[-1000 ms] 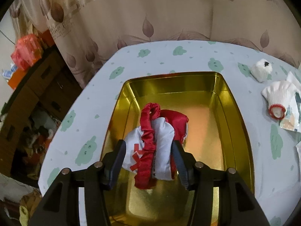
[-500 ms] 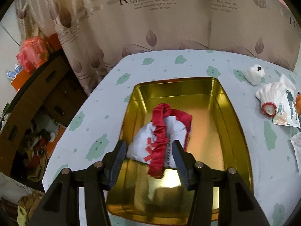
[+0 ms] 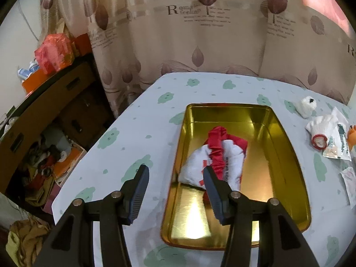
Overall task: Organize soft objects
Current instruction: 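Carry the blue towel with the right tool into the tin and release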
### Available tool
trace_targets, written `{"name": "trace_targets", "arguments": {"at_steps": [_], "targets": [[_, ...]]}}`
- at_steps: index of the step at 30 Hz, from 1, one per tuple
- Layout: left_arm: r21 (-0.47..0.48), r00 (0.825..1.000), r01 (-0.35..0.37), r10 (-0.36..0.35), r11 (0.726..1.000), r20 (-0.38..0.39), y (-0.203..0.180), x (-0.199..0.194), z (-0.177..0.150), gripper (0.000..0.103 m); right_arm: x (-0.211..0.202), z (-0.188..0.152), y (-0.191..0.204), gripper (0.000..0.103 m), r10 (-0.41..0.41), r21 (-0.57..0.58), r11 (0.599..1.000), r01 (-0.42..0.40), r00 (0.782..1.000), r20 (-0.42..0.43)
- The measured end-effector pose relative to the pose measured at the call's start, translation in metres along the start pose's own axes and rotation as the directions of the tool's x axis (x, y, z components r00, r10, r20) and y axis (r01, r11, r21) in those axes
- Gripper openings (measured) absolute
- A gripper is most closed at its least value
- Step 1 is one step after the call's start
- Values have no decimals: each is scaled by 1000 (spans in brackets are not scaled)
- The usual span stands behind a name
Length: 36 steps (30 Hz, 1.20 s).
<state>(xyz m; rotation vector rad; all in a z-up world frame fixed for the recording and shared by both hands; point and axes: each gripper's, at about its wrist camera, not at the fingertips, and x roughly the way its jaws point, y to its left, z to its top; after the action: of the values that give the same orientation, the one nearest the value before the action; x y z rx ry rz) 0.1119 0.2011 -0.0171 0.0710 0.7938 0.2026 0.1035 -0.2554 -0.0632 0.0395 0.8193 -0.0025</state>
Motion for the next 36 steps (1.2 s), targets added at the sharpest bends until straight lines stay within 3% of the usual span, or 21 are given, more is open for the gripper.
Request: {"name": "trace_targets", "arguments": {"at_steps": [8, 15, 23, 28, 36], "targets": [[-75, 1000, 6, -8, 997, -23, 27, 9, -3, 52, -19, 22, 43, 28, 21, -60, 998, -19, 999, 33], [-168, 997, -63, 56, 984, -46, 57, 15, -4, 52, -20, 39, 119, 28, 151, -155, 977, -146, 988, 24], [-286, 994, -90, 70, 954, -78, 87, 23, -9, 52, -6, 49, 219, 28, 298, -277, 914, -297, 954, -41], [-306, 990, -122, 94, 944, -103, 95, 28, -11, 52, 11, 57, 272, 28, 334, -327, 881, -341, 939, -80], [-328, 989, -126, 90, 936, -121, 102, 33, -12, 52, 41, 71, 337, 28, 320, -376, 863, -338, 941, -112]]}}
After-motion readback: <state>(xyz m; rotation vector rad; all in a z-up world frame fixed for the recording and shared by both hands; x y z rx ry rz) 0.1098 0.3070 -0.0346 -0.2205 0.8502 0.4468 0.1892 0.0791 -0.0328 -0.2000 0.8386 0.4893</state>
